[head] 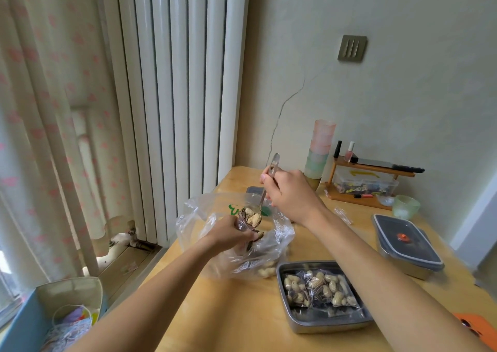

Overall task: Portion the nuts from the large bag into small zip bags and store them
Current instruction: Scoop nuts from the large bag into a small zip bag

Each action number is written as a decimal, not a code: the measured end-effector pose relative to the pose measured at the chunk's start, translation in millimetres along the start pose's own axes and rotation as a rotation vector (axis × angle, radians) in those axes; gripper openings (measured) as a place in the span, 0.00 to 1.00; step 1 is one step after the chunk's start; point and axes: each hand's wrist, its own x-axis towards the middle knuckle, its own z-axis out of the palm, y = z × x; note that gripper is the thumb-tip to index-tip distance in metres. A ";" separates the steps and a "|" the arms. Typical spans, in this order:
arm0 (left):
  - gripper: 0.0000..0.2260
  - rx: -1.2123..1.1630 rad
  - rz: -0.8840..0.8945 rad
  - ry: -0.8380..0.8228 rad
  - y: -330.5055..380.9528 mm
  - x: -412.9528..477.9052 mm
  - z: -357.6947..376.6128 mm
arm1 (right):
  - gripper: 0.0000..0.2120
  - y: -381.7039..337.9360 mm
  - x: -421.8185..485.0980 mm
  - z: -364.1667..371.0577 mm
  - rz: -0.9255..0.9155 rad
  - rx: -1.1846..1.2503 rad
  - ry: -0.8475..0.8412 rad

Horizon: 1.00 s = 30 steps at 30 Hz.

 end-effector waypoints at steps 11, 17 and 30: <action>0.17 0.040 0.080 0.058 -2.3 -1.0 1.0 | 0.14 -6.9 -1.2 0.1 -0.052 -0.014 -0.040; 0.18 -0.037 0.089 0.048 -1.1 -0.1 5.8 | 0.14 -20.8 2.8 -2.1 -0.160 -0.121 -0.101; 0.14 -0.188 0.066 0.029 -6.3 -4.4 10.4 | 0.14 -29.5 -0.9 -7.5 -0.268 -0.219 -0.056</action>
